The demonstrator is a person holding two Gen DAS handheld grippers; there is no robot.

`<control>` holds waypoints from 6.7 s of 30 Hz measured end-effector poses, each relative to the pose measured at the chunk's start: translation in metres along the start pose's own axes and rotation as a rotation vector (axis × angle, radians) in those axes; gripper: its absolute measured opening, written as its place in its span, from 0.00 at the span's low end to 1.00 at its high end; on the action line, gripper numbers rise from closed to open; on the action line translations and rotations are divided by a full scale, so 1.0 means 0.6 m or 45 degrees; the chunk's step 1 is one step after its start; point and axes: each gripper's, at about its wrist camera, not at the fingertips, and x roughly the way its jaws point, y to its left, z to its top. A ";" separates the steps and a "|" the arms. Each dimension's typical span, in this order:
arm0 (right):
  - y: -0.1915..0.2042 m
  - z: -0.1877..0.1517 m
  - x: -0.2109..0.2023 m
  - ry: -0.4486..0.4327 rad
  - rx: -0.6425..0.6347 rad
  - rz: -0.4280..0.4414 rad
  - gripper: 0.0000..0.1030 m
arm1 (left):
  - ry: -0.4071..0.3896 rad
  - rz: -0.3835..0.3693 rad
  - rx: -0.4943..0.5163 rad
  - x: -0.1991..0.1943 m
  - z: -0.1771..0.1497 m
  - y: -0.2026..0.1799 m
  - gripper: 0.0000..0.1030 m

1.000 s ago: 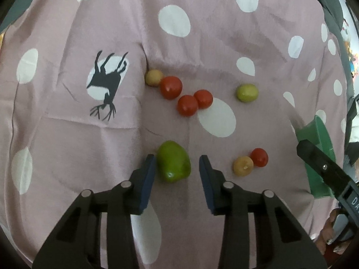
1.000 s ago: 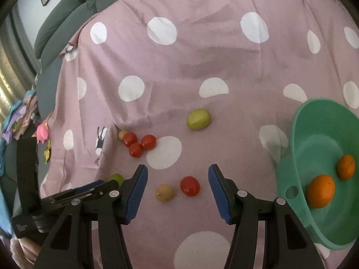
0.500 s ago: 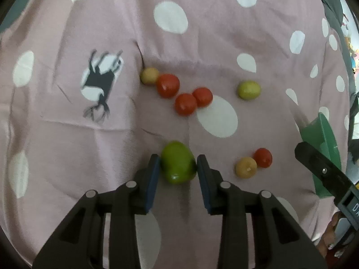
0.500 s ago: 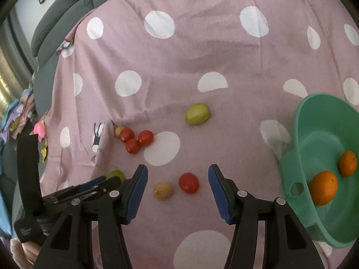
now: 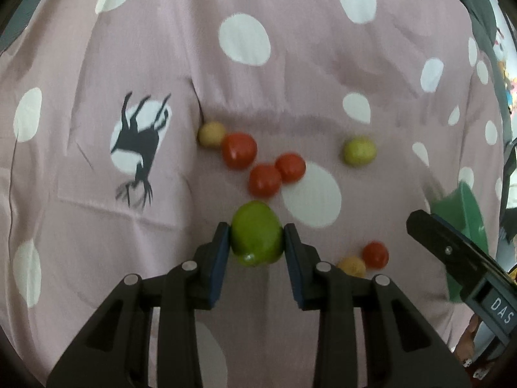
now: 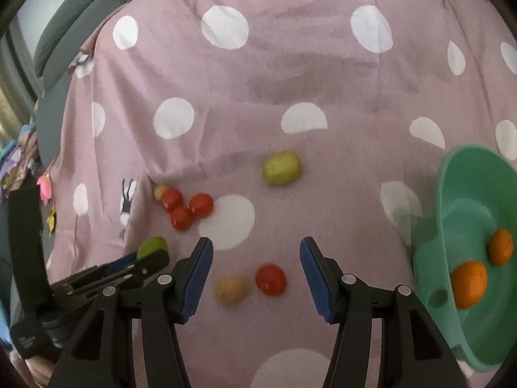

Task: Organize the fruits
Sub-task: 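Grasp the yellow-green pear with the right gripper while the left gripper lifts the lime, then carry the lime and the pear over the green bowl with both grippers, then open both grippers to drop the lime and pear into the bowl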

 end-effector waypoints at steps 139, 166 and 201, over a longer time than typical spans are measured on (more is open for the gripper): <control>-0.352 -0.059 -0.170 -0.167 0.518 -0.372 0.38 | 0.011 -0.243 0.636 0.012 -0.125 -0.479 0.32; -0.354 -0.056 -0.160 -0.112 0.515 -0.414 0.38 | 0.023 -0.247 0.644 0.019 -0.126 -0.477 0.33; -0.287 -0.026 -0.206 -0.289 0.391 -0.353 0.58 | -0.232 -0.119 0.423 -0.123 -0.053 -0.277 0.74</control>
